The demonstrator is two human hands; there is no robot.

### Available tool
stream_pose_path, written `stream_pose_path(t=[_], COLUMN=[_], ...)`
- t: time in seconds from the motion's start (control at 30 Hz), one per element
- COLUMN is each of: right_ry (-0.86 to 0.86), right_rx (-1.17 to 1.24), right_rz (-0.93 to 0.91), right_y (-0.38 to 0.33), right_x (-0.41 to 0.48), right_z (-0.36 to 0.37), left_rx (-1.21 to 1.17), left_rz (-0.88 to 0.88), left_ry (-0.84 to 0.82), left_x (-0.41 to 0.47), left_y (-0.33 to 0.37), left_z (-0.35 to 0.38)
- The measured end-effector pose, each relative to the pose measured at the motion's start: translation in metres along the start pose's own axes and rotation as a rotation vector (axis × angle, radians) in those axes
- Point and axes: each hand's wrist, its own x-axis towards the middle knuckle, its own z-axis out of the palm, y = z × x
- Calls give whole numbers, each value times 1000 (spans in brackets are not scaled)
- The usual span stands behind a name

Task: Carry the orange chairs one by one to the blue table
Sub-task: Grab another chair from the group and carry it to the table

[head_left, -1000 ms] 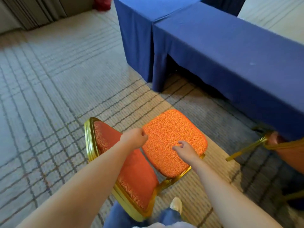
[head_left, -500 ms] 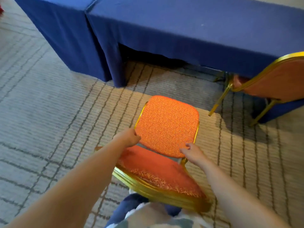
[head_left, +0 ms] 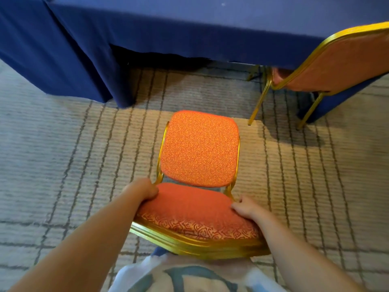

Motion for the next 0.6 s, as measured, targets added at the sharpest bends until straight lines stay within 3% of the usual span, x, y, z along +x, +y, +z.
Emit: stream_pose_path(t=[0.4, 0.6], right_ry=[-76, -296], right_rx=[42, 137], right_rz=[99, 247], right_y=[1, 7], right_x=[25, 40], right_z=[0, 1], left_rx=[90, 62], left_rz=[-68, -72], left_ry=[-66, -174], left_x=[11, 25], left_y=[-4, -11], left_z=[-5, -9])
